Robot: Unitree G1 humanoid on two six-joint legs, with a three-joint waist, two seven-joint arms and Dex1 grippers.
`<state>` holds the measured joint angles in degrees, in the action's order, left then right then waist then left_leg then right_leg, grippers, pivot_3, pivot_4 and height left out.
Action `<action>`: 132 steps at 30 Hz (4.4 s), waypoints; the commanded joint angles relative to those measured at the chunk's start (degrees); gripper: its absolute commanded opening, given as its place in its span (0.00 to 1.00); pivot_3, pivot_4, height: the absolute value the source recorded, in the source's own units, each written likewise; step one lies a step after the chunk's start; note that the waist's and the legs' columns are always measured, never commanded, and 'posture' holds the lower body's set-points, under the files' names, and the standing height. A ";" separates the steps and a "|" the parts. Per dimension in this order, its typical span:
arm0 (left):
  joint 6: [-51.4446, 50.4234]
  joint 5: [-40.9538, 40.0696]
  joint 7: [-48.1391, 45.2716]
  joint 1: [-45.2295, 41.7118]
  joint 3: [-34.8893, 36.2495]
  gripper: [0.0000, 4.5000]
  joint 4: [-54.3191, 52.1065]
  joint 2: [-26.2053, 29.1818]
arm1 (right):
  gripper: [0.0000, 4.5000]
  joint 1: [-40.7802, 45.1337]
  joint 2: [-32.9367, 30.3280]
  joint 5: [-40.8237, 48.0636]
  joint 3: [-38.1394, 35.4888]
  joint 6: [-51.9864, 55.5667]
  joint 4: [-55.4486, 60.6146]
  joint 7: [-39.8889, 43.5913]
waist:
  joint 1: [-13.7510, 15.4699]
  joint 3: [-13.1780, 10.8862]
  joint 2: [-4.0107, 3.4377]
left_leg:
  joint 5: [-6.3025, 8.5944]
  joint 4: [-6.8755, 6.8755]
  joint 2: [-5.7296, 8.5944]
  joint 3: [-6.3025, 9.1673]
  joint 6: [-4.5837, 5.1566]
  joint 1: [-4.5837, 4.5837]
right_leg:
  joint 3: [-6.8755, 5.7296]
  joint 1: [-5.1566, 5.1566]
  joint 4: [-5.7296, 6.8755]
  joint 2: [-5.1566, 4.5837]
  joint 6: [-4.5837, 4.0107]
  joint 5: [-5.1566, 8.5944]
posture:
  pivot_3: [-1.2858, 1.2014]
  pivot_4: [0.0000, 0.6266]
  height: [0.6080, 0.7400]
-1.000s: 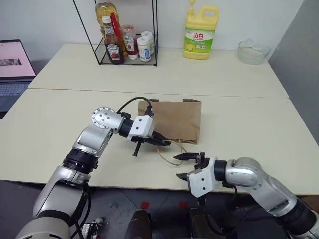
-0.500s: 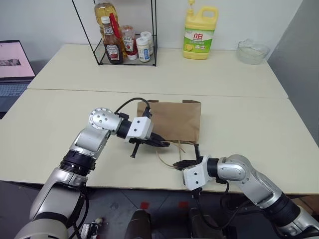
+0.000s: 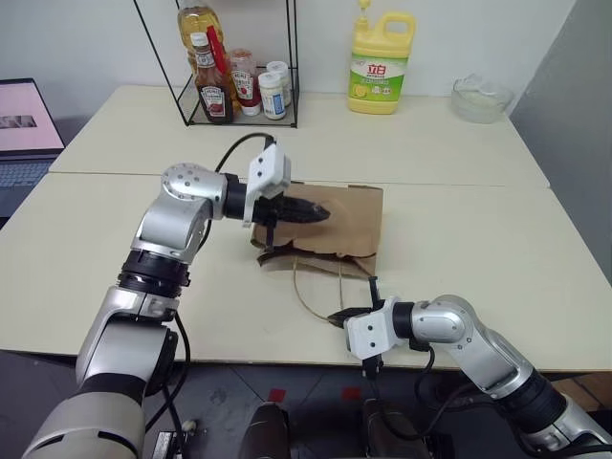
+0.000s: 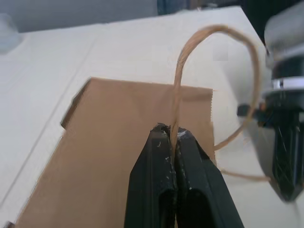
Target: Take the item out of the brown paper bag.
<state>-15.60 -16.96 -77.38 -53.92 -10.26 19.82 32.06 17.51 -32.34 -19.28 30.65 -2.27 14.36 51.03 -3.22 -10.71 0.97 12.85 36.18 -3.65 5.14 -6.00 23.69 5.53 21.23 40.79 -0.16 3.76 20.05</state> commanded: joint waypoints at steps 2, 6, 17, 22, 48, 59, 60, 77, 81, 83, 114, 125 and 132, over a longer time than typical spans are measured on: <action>-2.76 -1.18 1.63 -2.69 2.42 0.00 -0.87 -0.74 | 0.01 -1.69 -0.32 -1.71 2.93 1.34 -0.27 2.43 | 0.00 0.00 0.00 | 0.00 0.00 0.00 0.00 0.00 -0.02 | 0.00 -0.02 0.00 0.00 0.00 0.00 | 0.52 0.24 1.00; -3.31 -1.01 2.32 -4.08 2.83 0.00 -0.16 -1.37 | 0.01 -1.97 -0.42 -1.93 2.96 1.72 0.15 2.49 | 0.01 0.00 0.00 | -0.01 0.00 0.00 0.00 -0.02 -0.02 | 0.00 -0.03 -0.01 0.00 0.00 0.00 | 0.52 0.24 1.00; -5.65 -2.77 3.86 -11.57 6.98 0.00 6.31 -3.16 | 0.01 -2.04 -1.18 -2.08 1.94 1.82 1.09 2.35 | 0.03 0.00 0.00 | -0.01 0.00 0.03 0.00 -0.02 -0.02 | 0.00 -0.04 -0.03 -0.01 0.00 0.00 | 0.52 0.24 1.00; -6.72 -3.17 2.87 -12.04 7.73 0.00 6.58 -3.41 | 0.01 -2.39 -0.90 -2.79 1.44 2.50 1.77 1.55 | 0.04 0.00 0.01 | -0.02 -0.01 0.02 0.00 -0.04 -0.01 | 0.00 -0.04 -0.04 -0.02 0.00 0.00 | 0.52 0.24 1.00; -12.12 -6.33 -0.90 -8.01 6.51 0.00 -0.65 -2.85 | 0.50 -12.62 -6.89 10.33 -19.35 -18.59 14.70 -10.03 | 0.16 -0.01 0.02 | -0.03 -0.01 0.04 -0.01 -0.06 0.05 | 0.01 -0.03 -0.05 -0.03 0.00 0.00 | 0.52 0.24 1.00; -16.09 -6.72 -1.22 -10.52 7.26 0.00 3.90 -2.22 | 0.50 7.08 5.31 4.12 -12.33 6.86 13.74 -10.12 | -0.19 -0.02 0.02 | -0.14 -0.08 0.00 0.05 -0.21 -0.08 | 0.00 -0.01 0.07 0.03 0.00 0.00 | 0.52 0.24 1.00; -16.56 -6.63 -1.52 -10.75 7.19 0.00 4.60 -1.95 | 0.50 8.98 6.88 3.00 -10.43 8.63 12.61 -9.94 | -0.18 -0.02 0.02 | -0.14 -0.09 0.01 0.05 -0.21 -0.04 | 0.00 0.02 0.05 0.02 -0.01 0.01 | 0.52 0.24 1.00; -18.62 -6.88 -2.23 -12.91 8.06 0.00 8.23 -1.32 | 0.50 22.26 19.70 -6.84 -2.66 21.73 -5.36 -12.81 | -0.24 -0.02 0.02 | -0.16 -0.09 0.03 0.08 -0.25 0.11 | -0.06 0.17 0.07 -0.03 -0.01 0.00 | 0.52 0.24 1.00; -18.54 -6.77 -2.49 -12.97 8.04 0.00 8.33 -1.24 | 0.50 23.97 19.94 -6.70 -2.43 22.69 -7.27 -11.90 | -0.26 -0.02 0.02 | -0.16 -0.08 0.03 0.08 -0.25 0.11 | -0.06 0.17 0.07 -0.03 -0.01 0.00 | 0.52 0.24 1.00; -18.45 -6.70 -2.52 -13.11 7.99 0.00 8.44 -1.27 | 0.50 25.01 20.25 -6.99 -1.62 22.63 -9.35 -11.96 | -0.24 -0.02 0.02 | -0.16 -0.08 0.04 0.08 -0.24 0.11 | -0.06 0.17 0.06 -0.04 -0.01 0.00 | 0.52 0.24 1.00; -19.23 -7.27 -1.84 -11.62 7.70 0.00 5.39 -2.45 | 0.99 39.98 29.30 -18.32 6.53 25.60 -38.87 -15.05 | -1.70 -0.02 0.01 | -0.17 -0.12 0.03 0.17 -0.25 0.11 | -0.12 0.20 0.09 -0.03 -0.01 0.00 | 0.52 0.24 1.00; -18.84 -6.97 -2.16 -11.07 7.46 0.00 4.88 -2.28 | 0.61 41.82 31.34 -17.03 5.35 24.92 -44.49 -15.40 | -1.86 -0.02 0.01 | -0.17 -0.12 0.04 0.20 -0.26 0.10 | -0.14 0.19 0.11 -0.03 -0.01 0.00 | 0.52 0.24 1.00; -16.90 -5.87 -2.39 -11.80 7.31 0.00 7.17 -1.94 | 0.60 39.83 30.10 -16.01 3.77 25.35 -38.09 -14.23 | -1.86 -0.03 0.01 | -0.17 -0.12 0.04 0.23 -0.27 0.11 | -0.16 0.18 0.10 -0.03 -0.01 0.00 | 0.52 0.24 1.00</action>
<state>-34.16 -22.62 -79.45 -64.34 -4.03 27.47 29.58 57.43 -2.35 -36.68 35.79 23.07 -26.92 36.32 -5.08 -10.73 0.97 12.67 36.06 -3.61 5.36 -6.27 23.80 5.37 21.41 40.89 -0.19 3.75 20.05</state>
